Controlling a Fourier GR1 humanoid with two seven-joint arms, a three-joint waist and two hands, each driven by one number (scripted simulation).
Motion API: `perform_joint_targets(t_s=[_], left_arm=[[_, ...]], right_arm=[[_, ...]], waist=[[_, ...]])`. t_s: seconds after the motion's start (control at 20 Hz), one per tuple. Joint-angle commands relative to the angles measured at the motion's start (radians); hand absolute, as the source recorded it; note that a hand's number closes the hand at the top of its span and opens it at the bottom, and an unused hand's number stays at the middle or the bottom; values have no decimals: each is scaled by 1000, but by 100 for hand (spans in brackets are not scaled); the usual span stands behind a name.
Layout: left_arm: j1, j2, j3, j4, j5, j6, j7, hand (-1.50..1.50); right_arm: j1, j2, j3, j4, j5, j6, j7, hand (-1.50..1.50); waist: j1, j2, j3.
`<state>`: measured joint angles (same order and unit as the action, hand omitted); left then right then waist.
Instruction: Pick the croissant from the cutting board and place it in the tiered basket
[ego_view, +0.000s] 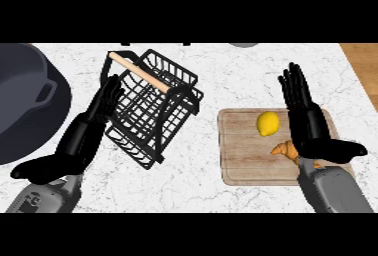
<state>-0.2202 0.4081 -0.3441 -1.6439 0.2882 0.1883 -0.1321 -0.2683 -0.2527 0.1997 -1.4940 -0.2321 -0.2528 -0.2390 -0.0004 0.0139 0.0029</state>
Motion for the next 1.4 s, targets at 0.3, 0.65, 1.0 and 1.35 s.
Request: perform_joint_targets(t_s=[0.3,0.65,1.0,1.35], left_arm=[[121,41,81,96,60,50,153,0],[155,75,120,82,90,53,235,0],[149,81,142,96,101,42,264,0],[187,85,153,85,117,-1,231,0]], right_arm=[[32,-331,72,-47,234,210,-46,150],[245,-235,55,-51,94,250,-204,-150],[245,-561,-34,-166,332,247,-180,-150],[289,-849,58,-289,525,450,-8,-150]], waist=[[-33,-14,-19],[-24,-14,-2],[-39,-23,-6],[-15,-21,-8]])
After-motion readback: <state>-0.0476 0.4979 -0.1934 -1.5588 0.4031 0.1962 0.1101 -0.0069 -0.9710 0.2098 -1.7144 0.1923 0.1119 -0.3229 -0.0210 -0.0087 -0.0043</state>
